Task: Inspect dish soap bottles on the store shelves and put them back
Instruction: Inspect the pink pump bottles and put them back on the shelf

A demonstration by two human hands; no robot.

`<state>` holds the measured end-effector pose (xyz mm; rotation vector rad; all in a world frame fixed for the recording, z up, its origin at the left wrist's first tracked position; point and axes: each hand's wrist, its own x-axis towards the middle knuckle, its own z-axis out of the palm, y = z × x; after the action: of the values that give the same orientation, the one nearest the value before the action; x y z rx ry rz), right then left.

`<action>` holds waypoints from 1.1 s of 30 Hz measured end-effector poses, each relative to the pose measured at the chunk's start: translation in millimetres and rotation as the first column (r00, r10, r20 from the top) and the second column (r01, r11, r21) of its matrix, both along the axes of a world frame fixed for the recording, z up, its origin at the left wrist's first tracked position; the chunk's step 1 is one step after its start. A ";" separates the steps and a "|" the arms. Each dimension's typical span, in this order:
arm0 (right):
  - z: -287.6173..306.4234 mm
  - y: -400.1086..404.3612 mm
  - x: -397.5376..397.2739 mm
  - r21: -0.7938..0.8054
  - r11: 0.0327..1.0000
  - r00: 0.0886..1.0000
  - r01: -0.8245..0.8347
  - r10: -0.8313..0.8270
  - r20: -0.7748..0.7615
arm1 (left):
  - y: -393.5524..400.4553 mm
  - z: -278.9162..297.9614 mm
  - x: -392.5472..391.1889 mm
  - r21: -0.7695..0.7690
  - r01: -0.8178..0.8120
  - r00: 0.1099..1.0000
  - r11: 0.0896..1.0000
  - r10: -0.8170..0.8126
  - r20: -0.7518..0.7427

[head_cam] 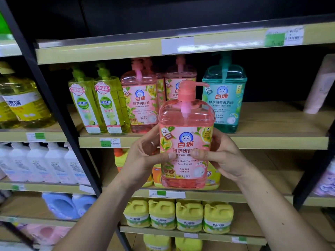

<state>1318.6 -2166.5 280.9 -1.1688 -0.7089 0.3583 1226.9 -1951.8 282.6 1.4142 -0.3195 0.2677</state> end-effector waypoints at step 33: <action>21.3 27.6 -76.6 0.132 0.945 0.951 0.299 -0.306 0.038 | -24.8 -19.7 -9.0 -0.359 -0.341 0.821 0.869 0.089 -0.564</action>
<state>1242.1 -2138.9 302.2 -1.1516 -0.5816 0.0204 1218.0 -1976.6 262.9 1.0058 0.3610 0.1138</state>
